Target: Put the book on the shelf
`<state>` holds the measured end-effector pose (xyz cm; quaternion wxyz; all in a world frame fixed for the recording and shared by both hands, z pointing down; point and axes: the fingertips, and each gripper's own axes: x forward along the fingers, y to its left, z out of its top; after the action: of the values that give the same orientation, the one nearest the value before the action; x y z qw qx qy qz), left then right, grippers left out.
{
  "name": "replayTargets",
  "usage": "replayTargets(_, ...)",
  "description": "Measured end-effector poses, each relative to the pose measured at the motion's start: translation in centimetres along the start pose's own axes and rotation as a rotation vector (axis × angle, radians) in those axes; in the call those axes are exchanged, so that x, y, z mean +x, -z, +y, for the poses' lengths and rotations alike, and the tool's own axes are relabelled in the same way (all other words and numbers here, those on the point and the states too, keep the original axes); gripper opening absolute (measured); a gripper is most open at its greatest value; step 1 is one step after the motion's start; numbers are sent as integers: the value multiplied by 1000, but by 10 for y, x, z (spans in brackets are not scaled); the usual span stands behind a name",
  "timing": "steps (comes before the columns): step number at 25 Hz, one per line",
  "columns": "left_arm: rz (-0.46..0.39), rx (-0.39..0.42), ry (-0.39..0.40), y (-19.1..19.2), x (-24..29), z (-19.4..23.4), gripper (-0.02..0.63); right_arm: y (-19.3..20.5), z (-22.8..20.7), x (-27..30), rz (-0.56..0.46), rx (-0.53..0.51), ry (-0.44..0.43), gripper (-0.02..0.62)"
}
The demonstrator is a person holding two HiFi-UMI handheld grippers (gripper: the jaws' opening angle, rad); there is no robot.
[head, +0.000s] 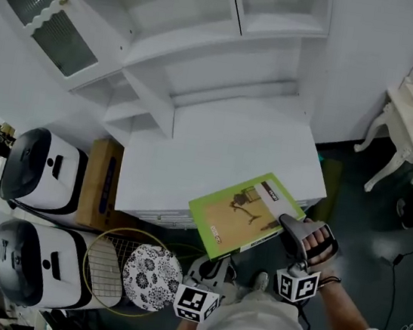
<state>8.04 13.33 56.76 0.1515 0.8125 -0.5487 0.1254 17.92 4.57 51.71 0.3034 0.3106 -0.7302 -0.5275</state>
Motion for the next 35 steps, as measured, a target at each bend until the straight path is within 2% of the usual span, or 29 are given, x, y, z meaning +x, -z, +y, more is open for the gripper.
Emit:
replayTargets(7, -35, 14, 30, -15, 11, 24, 3, -10, -7, 26, 8, -19, 9, 161)
replayTargets(24, -33, 74, 154, -45, 41, 148, 3, -52, -12, 133, 113, 15, 4, 160)
replayTargets(28, -15, 89, 188, -38, 47, 173, 3, -63, -12, 151, 133, 24, 4, 160)
replayTargets(35, 2, 55, 201, -39, 58, 198, 3, -69, -17, 174, 139, 22, 13, 161)
